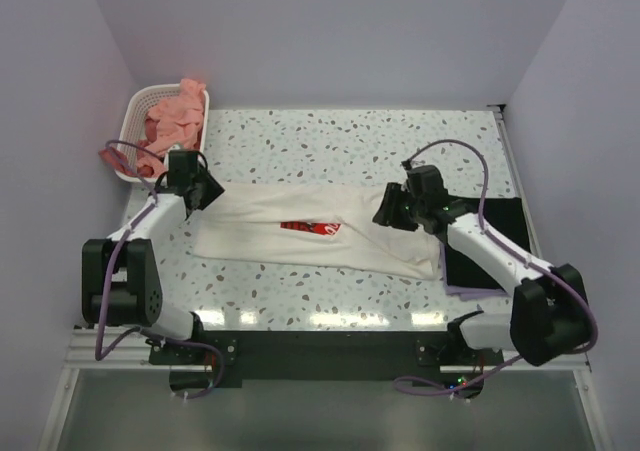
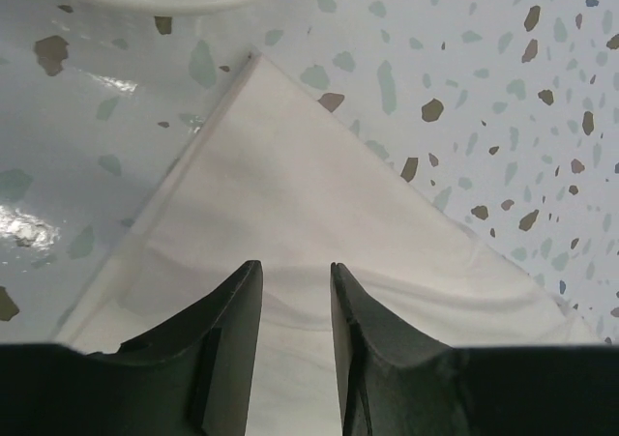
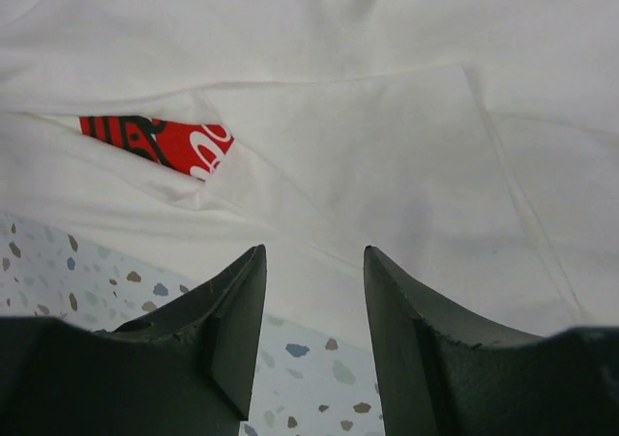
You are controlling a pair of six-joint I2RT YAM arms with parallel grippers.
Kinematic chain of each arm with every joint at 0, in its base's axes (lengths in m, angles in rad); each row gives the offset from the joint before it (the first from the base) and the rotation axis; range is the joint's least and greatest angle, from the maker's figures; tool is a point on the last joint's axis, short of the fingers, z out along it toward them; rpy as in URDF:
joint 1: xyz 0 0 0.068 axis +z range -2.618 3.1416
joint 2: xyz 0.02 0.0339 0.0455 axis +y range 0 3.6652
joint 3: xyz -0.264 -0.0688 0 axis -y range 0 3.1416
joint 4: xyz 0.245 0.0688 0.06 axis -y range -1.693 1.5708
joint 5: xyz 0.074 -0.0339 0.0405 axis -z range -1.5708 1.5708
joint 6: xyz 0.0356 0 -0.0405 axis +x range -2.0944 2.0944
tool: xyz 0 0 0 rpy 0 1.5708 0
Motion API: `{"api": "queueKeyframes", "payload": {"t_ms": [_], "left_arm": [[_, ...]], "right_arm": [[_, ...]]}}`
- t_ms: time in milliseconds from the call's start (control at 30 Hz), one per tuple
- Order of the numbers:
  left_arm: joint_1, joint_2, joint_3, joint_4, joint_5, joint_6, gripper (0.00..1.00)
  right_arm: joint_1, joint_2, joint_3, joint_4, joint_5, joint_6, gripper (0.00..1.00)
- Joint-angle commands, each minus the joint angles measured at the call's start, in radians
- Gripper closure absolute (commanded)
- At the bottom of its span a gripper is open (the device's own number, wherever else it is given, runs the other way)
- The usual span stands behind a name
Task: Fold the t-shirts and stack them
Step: Fold the tshirt
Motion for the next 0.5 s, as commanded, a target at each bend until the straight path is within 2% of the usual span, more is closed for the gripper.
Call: {"api": "queueKeyframes", "payload": {"t_ms": [0,167,467], "left_arm": [[-0.017,0.058,0.055,0.017,-0.024,-0.035,0.62],[-0.041,0.175,0.153,-0.026,-0.090,-0.051,0.63],[-0.041,0.341,0.277,-0.061,-0.164,-0.054,0.62]], "right_arm": [[0.039,0.114,0.120,0.089,0.042,-0.007,0.52],[0.113,0.243,0.237,0.103,0.056,-0.020,0.52],[0.195,0.418,0.338,0.115,0.100,-0.054,0.52]]}}
